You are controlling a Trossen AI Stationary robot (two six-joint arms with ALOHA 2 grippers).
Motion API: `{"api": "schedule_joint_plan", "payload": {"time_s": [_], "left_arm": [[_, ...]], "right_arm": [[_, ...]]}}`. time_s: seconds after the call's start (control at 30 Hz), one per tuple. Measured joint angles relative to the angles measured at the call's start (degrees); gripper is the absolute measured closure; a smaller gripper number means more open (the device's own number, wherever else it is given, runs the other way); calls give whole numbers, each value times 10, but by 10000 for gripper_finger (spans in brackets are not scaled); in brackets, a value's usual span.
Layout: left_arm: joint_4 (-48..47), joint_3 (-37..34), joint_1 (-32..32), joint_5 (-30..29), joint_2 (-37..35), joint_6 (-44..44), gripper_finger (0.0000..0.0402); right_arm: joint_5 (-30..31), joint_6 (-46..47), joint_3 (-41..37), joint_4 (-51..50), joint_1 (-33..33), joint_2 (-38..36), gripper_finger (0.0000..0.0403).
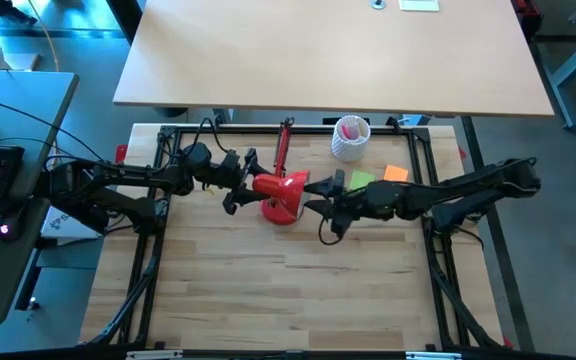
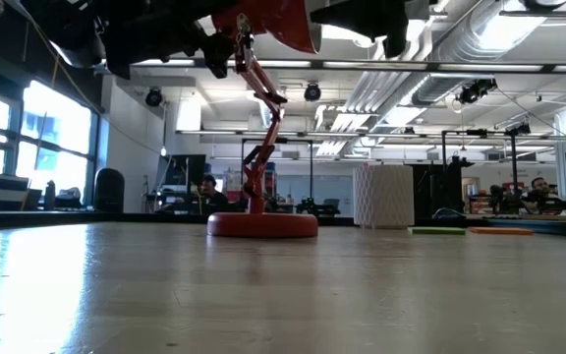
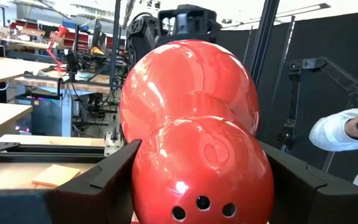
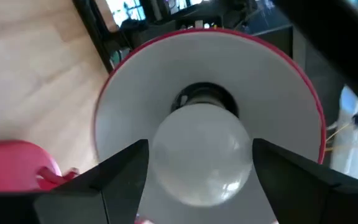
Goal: Screw lightbulb
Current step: Insert the white lightbulb into the red lamp
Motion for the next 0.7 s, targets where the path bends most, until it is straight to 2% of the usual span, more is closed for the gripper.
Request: {"api": "schedule_joint_plan", "payload": {"time_s": [0.17,0.33,0.53,0.7], "left_arm": [[0,0,1,3,0,1,150],[-1,0,1,2,0,2,150],[-3,-1,1,7,0,6,150],[-3,-1,1,10,0,14,150]], "right_arm": [[31,-42,27,-1,1,27,126],[43,41,34,-10,-1,33,155],[28,216,35,-10,-10,33,171],[21,451,35,13,-12,33,173]]}}
